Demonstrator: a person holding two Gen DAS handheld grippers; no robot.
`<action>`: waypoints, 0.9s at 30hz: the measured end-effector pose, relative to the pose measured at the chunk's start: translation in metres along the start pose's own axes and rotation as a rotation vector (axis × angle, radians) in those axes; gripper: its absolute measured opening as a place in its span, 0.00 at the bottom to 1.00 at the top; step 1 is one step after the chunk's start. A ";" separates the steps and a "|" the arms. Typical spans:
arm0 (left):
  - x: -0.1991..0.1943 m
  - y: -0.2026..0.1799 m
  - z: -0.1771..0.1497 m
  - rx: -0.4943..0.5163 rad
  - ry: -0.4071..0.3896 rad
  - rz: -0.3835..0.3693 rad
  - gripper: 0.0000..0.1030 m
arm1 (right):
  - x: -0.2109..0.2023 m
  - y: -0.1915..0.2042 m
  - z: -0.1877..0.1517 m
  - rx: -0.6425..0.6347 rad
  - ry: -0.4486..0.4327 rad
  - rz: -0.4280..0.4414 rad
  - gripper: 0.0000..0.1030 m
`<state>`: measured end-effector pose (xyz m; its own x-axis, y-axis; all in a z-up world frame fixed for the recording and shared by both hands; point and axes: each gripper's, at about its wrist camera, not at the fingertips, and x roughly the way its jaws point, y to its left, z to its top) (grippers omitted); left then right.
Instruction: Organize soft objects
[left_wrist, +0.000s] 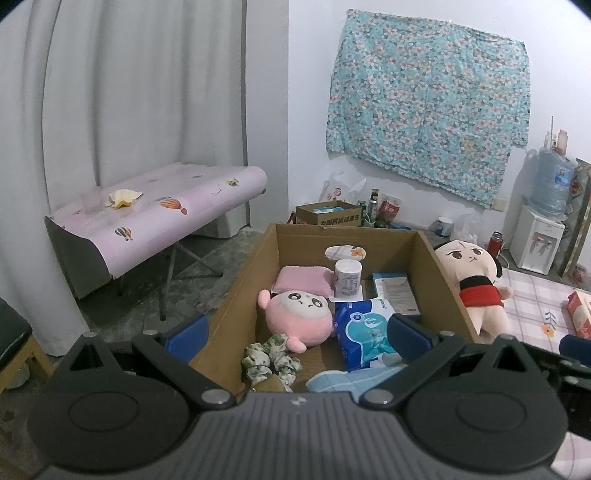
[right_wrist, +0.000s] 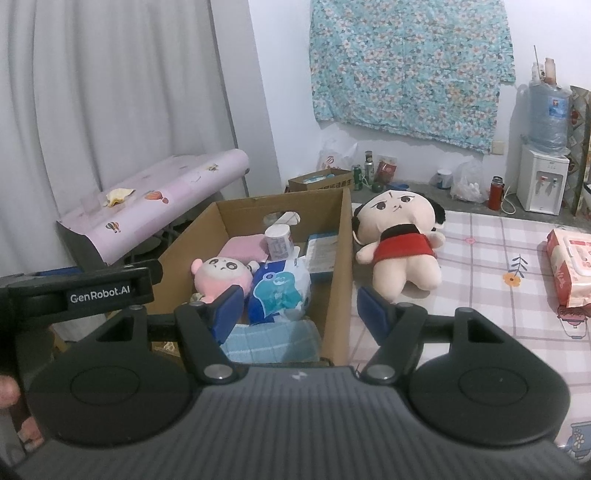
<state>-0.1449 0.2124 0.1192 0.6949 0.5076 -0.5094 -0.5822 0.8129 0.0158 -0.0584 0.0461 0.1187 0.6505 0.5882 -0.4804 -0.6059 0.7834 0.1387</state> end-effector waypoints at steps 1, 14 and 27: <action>0.000 0.000 0.000 0.002 -0.002 0.000 1.00 | 0.000 0.000 0.000 0.001 0.000 0.000 0.66; 0.001 -0.001 0.001 0.002 0.001 0.005 1.00 | 0.001 -0.001 -0.003 0.002 0.002 0.004 0.66; 0.001 -0.001 0.002 0.003 -0.002 0.005 1.00 | 0.002 0.000 -0.003 -0.004 0.004 0.020 0.67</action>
<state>-0.1429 0.2123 0.1203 0.6927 0.5125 -0.5075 -0.5846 0.8110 0.0211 -0.0587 0.0467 0.1154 0.6364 0.6028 -0.4813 -0.6207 0.7707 0.1444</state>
